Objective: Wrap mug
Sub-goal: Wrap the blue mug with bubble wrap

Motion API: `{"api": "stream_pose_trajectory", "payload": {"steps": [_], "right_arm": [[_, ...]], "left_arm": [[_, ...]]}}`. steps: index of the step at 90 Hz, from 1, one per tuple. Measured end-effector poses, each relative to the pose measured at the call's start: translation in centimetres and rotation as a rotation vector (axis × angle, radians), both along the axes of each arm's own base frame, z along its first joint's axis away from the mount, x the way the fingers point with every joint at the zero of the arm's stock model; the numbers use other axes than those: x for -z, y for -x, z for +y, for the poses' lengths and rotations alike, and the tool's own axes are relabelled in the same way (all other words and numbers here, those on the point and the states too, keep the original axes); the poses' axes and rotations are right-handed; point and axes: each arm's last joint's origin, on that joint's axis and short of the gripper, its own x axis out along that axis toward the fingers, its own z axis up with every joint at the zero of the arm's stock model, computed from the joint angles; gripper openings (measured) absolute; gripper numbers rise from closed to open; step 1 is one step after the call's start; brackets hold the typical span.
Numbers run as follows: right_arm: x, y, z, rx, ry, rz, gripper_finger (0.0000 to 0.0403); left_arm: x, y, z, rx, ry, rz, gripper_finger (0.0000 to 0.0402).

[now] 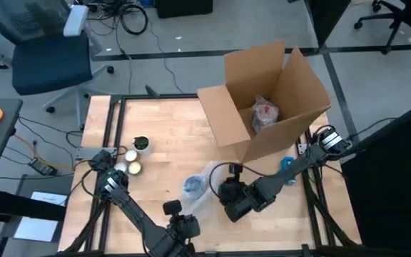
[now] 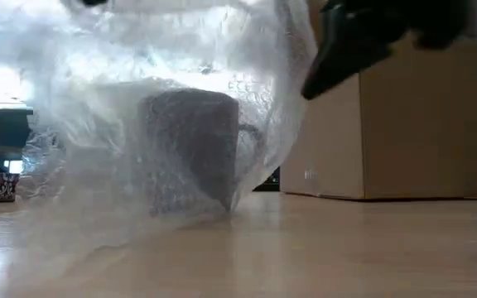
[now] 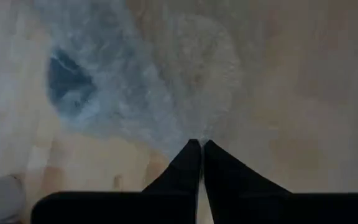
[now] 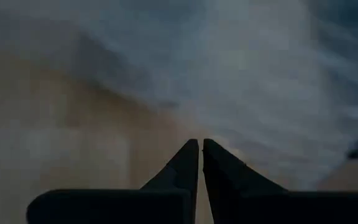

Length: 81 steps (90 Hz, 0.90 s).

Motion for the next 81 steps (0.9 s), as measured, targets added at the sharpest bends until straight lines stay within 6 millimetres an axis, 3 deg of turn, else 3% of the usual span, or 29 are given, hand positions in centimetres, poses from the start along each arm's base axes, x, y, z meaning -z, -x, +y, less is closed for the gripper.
{"api": "stream_pose_trajectory", "payload": {"steps": [23,46,81], "right_arm": [[-0.8,-2.3,-1.7,-0.062,0.064,-0.063,0.0],[-2.3,-4.2,-1.1,-0.26,-0.01,-0.192,0.0],[-2.4,-5.6,-2.1,-0.404,-0.194,-0.222,0.0]], "left_arm": [[1.0,0.9,-1.3,0.009,0.045,-0.003,0.0],[1.0,1.7,-2.3,0.032,0.086,0.019,0.0],[1.0,2.3,-1.1,0.04,-0.026,0.119,0.0]]}}
